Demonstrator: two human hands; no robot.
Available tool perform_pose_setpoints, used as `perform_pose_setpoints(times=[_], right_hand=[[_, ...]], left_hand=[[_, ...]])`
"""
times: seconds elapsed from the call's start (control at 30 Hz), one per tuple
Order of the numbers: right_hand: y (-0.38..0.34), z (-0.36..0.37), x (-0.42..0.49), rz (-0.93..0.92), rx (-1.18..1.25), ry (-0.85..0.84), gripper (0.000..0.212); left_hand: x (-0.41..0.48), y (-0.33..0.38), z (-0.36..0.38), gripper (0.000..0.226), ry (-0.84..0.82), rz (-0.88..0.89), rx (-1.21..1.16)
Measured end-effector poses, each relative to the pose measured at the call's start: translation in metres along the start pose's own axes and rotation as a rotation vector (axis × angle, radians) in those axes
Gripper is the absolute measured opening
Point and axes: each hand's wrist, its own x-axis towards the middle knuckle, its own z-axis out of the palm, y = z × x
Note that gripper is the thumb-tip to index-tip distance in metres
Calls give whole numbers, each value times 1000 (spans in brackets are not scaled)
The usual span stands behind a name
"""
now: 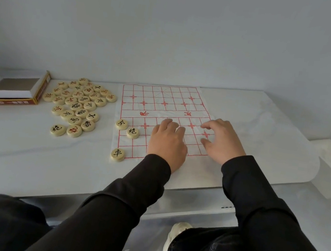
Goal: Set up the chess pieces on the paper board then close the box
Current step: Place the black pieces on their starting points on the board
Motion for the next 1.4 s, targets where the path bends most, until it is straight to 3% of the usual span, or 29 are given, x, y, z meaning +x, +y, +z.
perform_pose_setpoints(times=[0.2,0.7,0.87,1.03,1.27,1.4], right_hand=[[-50,8,24,-55,100,33,34],[-164,67,60,-175,143,-133,34],[-182,79,70,-217,115,-197,35],[-189,88,84,-242,74,-246,34],[-205,96,97,-310,81,-332,36],[-213,102,97,-374,102,-361,38]], left_hand=[[3,-38,-30,45,-11,-62,88],[-11,-165,-67,44,-36,-246,162],[-15,-204,-68,40,9,-350,109],[-18,-223,-58,41,-51,-495,-45],[-6,-253,-73,49,-193,-307,-130],[-15,-274,-89,50,-249,-320,-206]])
